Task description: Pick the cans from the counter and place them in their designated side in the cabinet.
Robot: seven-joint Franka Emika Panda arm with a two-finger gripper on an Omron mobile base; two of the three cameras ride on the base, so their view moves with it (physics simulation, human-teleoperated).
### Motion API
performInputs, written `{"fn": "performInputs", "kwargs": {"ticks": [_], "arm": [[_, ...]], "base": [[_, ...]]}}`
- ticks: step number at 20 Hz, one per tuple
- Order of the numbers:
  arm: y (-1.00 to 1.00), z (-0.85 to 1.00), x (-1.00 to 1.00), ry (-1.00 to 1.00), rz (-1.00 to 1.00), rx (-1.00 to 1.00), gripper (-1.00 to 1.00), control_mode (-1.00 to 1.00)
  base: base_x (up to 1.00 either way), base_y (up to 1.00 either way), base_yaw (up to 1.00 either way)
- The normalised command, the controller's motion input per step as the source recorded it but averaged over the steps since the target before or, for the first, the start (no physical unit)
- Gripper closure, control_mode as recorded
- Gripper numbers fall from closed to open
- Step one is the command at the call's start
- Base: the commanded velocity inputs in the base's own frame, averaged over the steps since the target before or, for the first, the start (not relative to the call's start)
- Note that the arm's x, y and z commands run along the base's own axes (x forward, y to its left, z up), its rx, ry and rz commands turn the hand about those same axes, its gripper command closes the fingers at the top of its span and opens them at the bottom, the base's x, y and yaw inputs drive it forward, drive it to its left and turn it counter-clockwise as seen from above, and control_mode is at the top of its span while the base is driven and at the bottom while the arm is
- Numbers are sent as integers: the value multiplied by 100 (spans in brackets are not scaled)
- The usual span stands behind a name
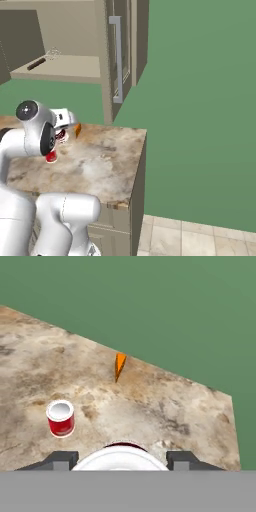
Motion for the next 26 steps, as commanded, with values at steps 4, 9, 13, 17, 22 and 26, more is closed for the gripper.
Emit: {"fn": "performInputs", "kwargs": {"ticks": [4,9,13,17,22,26], "arm": [[-5,49,-27,-15,0,2,100,-100],[-6,49,-22,-14,0,1,100,-100],[-11,49,-18,-9,0,1,100,-100],[-15,49,-27,-2,-2,1,100,-100],[-13,39,-30,1,-3,0,100,-100],[-11,33,-32,0,-1,0,100,-100]], "base": [[0,0,0],[0,0,0],[0,0,0],[0,0,0],[0,0,0],[0,0,0]]}}
